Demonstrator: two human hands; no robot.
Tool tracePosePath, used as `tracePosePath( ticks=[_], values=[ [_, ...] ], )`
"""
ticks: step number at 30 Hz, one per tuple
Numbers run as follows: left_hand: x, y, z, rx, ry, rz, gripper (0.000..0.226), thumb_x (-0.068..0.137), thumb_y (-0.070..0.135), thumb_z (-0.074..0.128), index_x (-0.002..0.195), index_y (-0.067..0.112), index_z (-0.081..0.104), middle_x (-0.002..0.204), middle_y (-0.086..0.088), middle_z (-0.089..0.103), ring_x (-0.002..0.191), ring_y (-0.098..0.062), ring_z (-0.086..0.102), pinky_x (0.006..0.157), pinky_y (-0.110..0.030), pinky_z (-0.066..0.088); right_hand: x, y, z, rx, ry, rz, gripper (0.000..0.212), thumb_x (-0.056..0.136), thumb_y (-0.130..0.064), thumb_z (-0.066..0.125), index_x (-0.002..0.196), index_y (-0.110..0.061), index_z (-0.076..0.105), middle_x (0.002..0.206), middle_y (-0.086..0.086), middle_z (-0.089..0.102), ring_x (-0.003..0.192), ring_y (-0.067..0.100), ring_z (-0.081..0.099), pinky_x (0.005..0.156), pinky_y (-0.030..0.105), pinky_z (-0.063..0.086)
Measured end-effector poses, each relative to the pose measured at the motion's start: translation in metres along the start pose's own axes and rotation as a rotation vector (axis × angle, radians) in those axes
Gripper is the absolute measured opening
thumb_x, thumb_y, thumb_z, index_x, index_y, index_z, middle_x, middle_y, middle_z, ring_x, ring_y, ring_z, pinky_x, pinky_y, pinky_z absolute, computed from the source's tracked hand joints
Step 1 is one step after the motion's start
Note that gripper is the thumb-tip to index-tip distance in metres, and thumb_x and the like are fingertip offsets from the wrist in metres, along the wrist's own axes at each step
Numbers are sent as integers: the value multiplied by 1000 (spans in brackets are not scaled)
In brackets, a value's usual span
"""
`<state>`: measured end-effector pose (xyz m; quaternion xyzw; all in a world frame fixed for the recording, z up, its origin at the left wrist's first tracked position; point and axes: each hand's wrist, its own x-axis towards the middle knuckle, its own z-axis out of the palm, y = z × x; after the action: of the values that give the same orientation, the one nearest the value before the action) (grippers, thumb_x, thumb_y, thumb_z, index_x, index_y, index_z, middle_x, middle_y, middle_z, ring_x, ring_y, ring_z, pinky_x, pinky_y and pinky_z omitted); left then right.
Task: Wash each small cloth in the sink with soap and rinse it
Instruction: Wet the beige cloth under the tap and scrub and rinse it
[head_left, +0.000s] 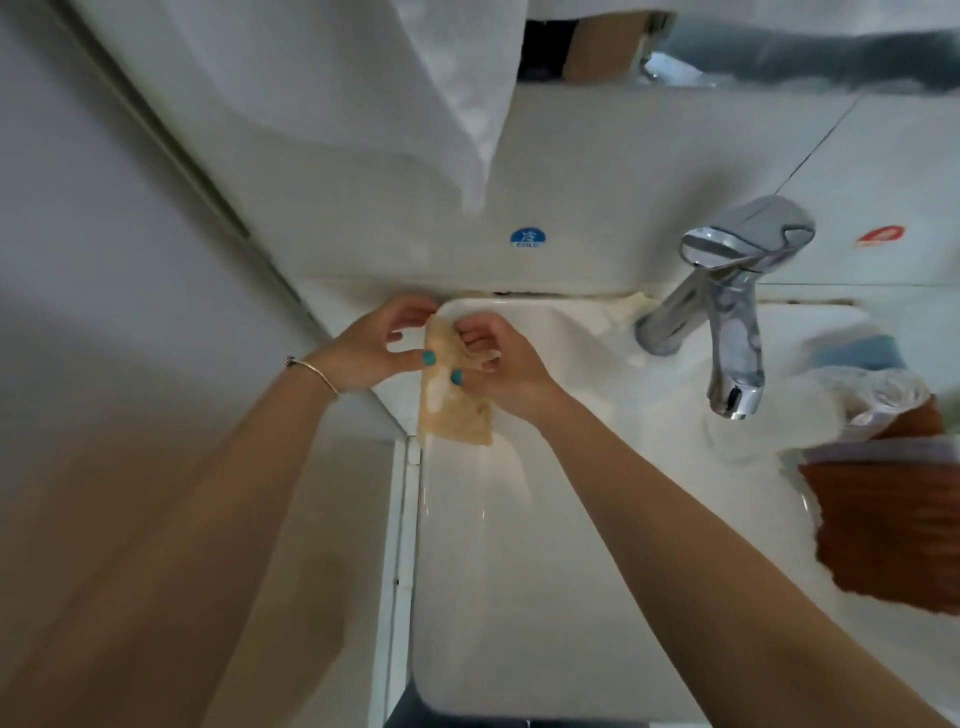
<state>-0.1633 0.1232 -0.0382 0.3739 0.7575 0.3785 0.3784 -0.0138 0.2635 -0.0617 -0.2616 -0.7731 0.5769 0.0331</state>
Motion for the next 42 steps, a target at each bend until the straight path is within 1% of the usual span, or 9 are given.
tracePosePath(
  ticks=[4, 7, 10, 13, 18, 27, 33, 38, 42],
  values=[
    [6, -8, 0, 61, -9, -28, 37, 80, 14, 78, 104, 26, 52, 103, 4, 57, 96, -4, 55, 91, -19, 40, 4, 4, 5, -26, -7, 46, 36, 79, -2, 74, 109, -13, 56, 95, -6, 55, 77, 3, 51, 71, 9, 44],
    [3, -7, -3, 194, -49, -49, 23, 83, 28, 75, 93, 19, 56, 96, 4, 52, 92, -13, 50, 80, -16, 38, 6, 13, -1, -169, -64, 79, 24, 76, -29, 79, 88, -29, 59, 89, -14, 57, 83, 9, 55, 84, 32, 47],
    [-4, 6, -6, 211, -62, -27, 62, 62, 60, 69, 92, 7, 58, 93, -1, 52, 85, -14, 50, 74, -24, 37, -7, 7, -12, -166, -90, 60, 23, 75, -37, 79, 80, -35, 57, 91, -16, 60, 91, 9, 58, 91, 36, 49],
    [-16, 22, -1, 194, -76, -23, 51, 63, 51, 78, 83, 8, 57, 77, -1, 53, 72, -13, 48, 69, -30, 37, -32, -5, -27, -76, -109, 42, 26, 78, -23, 80, 86, -28, 56, 95, -5, 63, 95, 20, 62, 86, 40, 52],
    [-46, 56, 23, 229, -103, 47, 21, 75, 22, 82, 81, 30, 63, 78, 13, 62, 71, -1, 57, 68, -16, 43, -101, 0, -69, 124, -78, 26, 24, 81, -11, 77, 93, -20, 58, 87, 3, 54, 77, 17, 51, 69, 31, 47],
    [-26, 84, 148, 148, -389, 101, 20, 78, 24, 80, 89, 28, 63, 89, 14, 65, 83, -2, 62, 75, -12, 43, -209, 66, -140, 221, 77, 242, 22, 75, -14, 77, 89, -21, 62, 78, -11, 68, 74, 7, 60, 60, 20, 47],
    [-15, 55, 222, 574, -184, 79, 76, 80, 37, 73, 144, 16, 37, 151, -7, 28, 138, -29, 28, 110, -31, 22, -214, 127, -145, -450, 370, 459, 47, 83, -34, 75, 125, -31, 53, 122, 3, 52, 118, 23, 45, 96, 32, 38],
    [-28, 24, 253, 715, -324, 108, 85, 92, 55, 52, 155, 20, 7, 163, -5, -9, 149, -22, -13, 119, -41, -5, -223, 130, -120, -890, -10, 530, 80, 76, -72, 58, 143, -55, 18, 127, 3, 33, 110, 28, 34, 94, 41, 32],
    [-21, 10, 255, 894, -359, 140, 94, 87, 75, 36, 152, 30, -17, 158, 0, -30, 144, -18, -29, 118, -39, -15, -230, 144, -127, -1050, -32, 555, 87, 73, -82, 48, 139, -66, -5, 117, 2, 33, 99, 26, 32, 91, 43, 26]
  ],
)
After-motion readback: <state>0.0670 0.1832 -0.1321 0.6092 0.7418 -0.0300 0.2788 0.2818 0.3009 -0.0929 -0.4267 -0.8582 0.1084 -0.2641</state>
